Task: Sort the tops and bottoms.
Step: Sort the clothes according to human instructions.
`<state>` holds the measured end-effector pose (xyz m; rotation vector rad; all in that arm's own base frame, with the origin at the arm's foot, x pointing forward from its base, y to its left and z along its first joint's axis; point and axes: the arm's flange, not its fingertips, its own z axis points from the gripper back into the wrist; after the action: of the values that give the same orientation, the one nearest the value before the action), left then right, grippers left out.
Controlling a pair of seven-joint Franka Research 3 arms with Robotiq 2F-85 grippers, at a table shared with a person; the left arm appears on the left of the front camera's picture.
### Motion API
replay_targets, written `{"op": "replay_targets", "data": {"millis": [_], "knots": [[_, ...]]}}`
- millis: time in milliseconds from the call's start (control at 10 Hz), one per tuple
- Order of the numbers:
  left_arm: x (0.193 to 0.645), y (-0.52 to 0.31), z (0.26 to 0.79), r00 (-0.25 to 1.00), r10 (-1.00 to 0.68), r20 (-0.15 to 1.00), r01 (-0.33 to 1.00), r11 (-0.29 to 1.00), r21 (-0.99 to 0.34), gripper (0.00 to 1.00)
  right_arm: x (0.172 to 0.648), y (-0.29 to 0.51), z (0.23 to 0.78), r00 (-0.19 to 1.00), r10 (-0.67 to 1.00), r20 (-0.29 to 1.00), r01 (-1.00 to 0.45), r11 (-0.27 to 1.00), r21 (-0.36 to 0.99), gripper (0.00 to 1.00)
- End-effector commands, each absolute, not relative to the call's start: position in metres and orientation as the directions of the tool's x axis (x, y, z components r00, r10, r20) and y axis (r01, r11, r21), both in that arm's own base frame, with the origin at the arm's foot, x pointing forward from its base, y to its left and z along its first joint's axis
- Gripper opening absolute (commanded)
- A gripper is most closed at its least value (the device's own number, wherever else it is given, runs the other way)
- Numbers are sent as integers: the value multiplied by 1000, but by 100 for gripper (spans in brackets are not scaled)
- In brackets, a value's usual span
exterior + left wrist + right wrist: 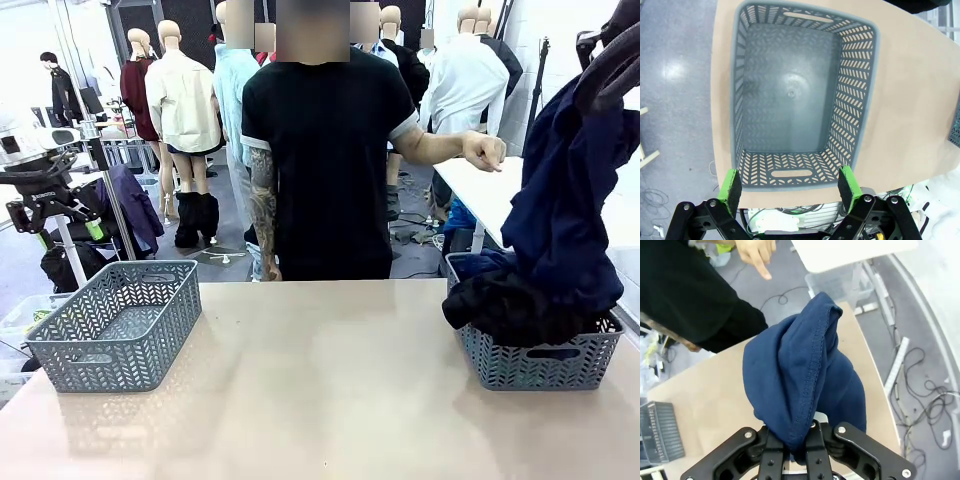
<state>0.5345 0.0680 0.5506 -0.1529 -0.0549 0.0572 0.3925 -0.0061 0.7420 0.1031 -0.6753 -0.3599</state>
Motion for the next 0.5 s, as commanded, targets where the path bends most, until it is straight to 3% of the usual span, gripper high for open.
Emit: {"op": "replay_targets", "data": {"millis": [0, 400], "knots": [[533, 68, 553, 996, 79, 49, -70, 986, -152, 100, 365, 2, 762, 699, -356, 620, 302, 933, 195, 0], [533, 68, 553, 996, 79, 49, -70, 986, -152, 100, 365, 2, 762, 699, -356, 620, 302, 933, 195, 0]]}}
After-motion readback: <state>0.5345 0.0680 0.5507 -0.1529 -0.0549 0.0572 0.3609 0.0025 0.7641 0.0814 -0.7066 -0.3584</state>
